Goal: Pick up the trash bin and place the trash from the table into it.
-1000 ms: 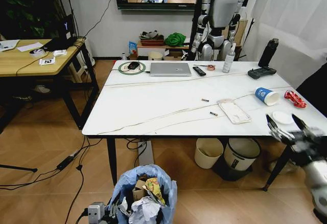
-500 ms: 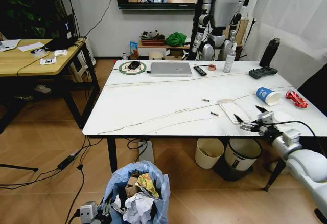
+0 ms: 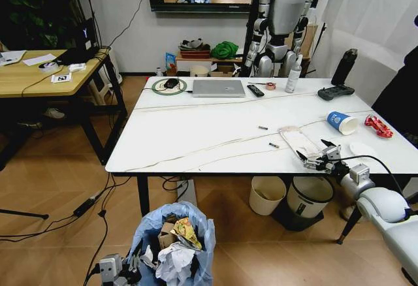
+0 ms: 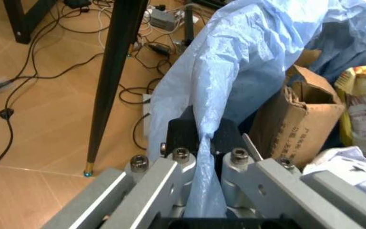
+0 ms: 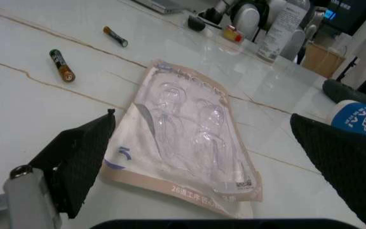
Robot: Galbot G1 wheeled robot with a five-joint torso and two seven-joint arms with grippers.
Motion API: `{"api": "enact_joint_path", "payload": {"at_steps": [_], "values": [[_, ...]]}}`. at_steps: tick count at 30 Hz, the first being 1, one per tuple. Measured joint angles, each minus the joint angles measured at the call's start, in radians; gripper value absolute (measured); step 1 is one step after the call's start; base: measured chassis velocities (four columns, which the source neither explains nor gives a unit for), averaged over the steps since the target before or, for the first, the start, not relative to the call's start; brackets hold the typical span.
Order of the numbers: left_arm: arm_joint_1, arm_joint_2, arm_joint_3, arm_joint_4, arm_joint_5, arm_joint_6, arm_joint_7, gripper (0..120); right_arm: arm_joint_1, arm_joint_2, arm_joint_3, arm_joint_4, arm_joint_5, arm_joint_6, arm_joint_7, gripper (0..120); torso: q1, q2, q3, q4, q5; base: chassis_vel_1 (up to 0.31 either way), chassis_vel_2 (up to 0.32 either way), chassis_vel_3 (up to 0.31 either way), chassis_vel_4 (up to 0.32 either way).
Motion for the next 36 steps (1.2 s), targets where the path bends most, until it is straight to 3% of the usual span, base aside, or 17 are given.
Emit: {"api": "enact_joint_path", "payload": {"at_steps": [4,9,13,16,20,22,31,36], "values": [[-0.001,0.0,-0.001,0.0,0.0,0.0,0.0,0,0.018,0.002,-0.013,-0.021,-0.001,0.004,-0.005,100,0.0,0.0,0.0,0.0001,0.0,0.0,0.0,0.0,0.0],[-0.001,-0.002,-0.001,-0.003,-0.001,0.0,-0.001,0,0.038,0.007,-0.035,-0.045,-0.002,0.009,-0.011,88,0.0,0.0,0.0,0.0,0.0001,0.0,0.0,0.0,0.0],[0.001,-0.005,-0.003,-0.004,-0.001,-0.002,-0.001,0,0.059,0.011,-0.052,-0.066,-0.001,0.016,-0.016,68,0.0,0.0,0.0,0.0002,0.0,0.0,0.0,0.0,0.0],[0.001,-0.007,-0.003,-0.004,0.0,-0.003,-0.001,0,0.06,0.011,-0.055,-0.068,0.001,0.016,-0.018,62,0.0,0.0,0.0,0.0001,0.0,0.0,0.0,0.0,0.0],[-0.002,-0.009,-0.003,-0.004,0.0,-0.003,-0.001,0,0.057,0.012,-0.057,-0.07,0.005,0.017,-0.021,41,0.0,0.0,0.0,0.0002,0.0,0.0,0.0,0.0,0.0],[-0.003,-0.009,-0.003,-0.004,0.0,-0.003,-0.002,0,0.056,0.012,-0.057,-0.07,0.006,0.018,-0.022,39,0.0,0.0,0.0,0.0001,0.0,0.0,0.0,0.0,0.0],[-0.009,-0.003,0.0,-0.005,0.0,0.003,-0.005,0,0.039,0.003,-0.038,-0.059,0.031,0.02,-0.031,2,0.0,0.0,0.0,0.0,0.0,0.0,0.0,0.0,0.0],[-0.009,0.005,0.001,-0.007,-0.005,0.007,-0.009,0,0.031,0.004,-0.032,-0.048,0.04,0.02,-0.033,0,0.0,0.0,0.0,0.0001,0.0,0.0,0.0,0.0,0.0]]}}
